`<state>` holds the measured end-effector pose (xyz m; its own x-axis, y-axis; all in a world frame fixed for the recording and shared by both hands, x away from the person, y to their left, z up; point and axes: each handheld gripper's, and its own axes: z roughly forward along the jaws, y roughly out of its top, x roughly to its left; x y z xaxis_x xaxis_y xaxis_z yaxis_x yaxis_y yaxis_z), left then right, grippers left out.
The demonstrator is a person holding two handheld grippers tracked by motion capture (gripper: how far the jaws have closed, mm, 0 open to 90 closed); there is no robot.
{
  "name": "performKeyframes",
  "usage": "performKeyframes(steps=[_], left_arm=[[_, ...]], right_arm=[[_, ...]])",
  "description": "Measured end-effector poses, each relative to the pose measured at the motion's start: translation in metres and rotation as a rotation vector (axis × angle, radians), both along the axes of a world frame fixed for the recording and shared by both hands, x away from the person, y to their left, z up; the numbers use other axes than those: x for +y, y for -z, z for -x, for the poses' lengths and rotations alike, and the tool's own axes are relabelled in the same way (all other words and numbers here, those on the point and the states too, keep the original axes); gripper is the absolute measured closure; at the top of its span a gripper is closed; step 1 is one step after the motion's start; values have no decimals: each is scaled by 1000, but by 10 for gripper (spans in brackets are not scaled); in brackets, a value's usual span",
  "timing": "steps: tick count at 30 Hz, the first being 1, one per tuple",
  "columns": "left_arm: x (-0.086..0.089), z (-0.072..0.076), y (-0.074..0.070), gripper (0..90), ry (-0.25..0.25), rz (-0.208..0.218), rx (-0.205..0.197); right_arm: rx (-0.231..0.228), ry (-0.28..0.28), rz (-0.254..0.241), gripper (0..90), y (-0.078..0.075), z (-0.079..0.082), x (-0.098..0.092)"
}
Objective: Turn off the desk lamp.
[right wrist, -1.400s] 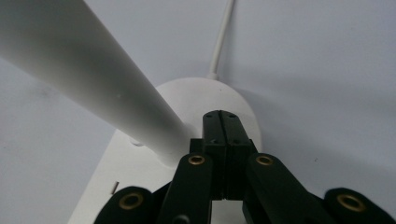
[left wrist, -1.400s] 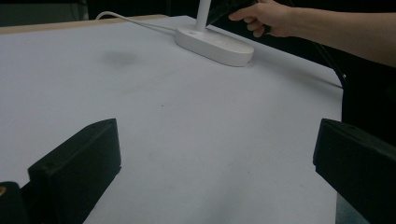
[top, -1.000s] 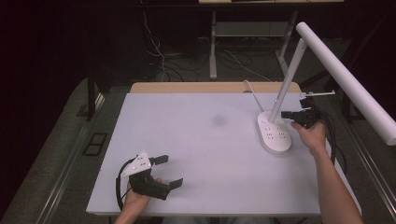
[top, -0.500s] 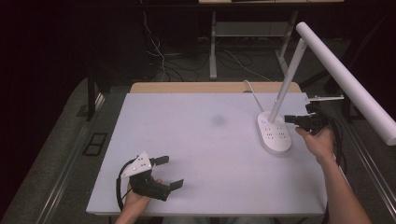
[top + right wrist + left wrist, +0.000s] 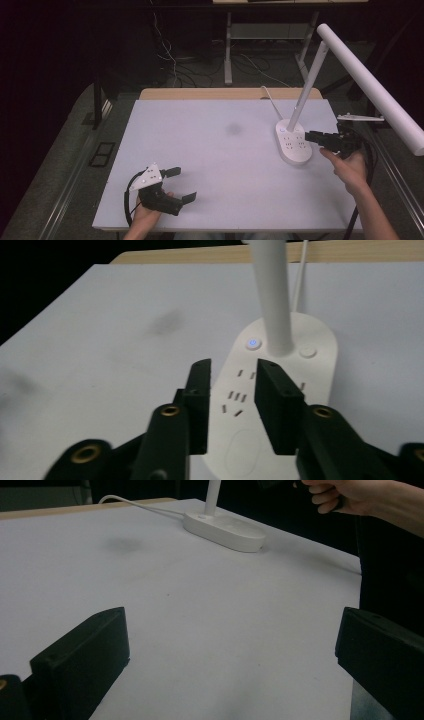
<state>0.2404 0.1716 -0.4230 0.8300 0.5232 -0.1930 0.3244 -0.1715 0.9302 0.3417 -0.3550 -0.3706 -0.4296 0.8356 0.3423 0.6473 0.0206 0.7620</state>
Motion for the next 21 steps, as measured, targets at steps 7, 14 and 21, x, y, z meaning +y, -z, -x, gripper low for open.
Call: performKeyframes(steps=[7,14,21], left_arm=[[0,0,0,0,0,-1,-1],[0,1,0,0,1,-2,-3],[0,1,0,0,4,-6,-3]], right_arm=[[-17,-22,-4,440,0,21,12],[-28,-63,24,128,5,39,25],[-59,-143,-14,99,16,61,39]])
